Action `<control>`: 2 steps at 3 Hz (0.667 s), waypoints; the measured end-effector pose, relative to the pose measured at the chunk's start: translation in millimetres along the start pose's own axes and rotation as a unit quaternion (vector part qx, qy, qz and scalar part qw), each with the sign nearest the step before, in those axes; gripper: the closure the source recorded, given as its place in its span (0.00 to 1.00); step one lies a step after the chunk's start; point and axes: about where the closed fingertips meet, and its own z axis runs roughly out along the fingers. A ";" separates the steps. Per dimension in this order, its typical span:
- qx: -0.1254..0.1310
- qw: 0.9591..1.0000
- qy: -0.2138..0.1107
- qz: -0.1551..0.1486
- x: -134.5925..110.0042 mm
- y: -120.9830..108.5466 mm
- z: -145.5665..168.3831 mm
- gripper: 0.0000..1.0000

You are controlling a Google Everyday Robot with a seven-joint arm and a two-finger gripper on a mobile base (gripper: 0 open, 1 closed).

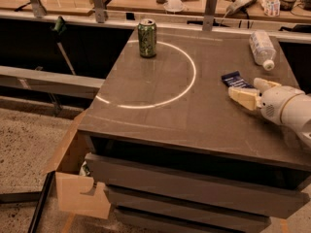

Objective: Move rxbar blueberry near blue plastic bottle

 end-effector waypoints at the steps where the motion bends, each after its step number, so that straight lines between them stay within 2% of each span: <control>1: 0.000 1.000 0.003 0.000 1.8 1.0 -1.0 0.70; 2: -0.004 1.000 0.004 -0.004 -1.5 5.3 0.3 0.93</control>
Offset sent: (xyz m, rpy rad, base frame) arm -0.0020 0.0068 0.0034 -0.0162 0.0066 0.0144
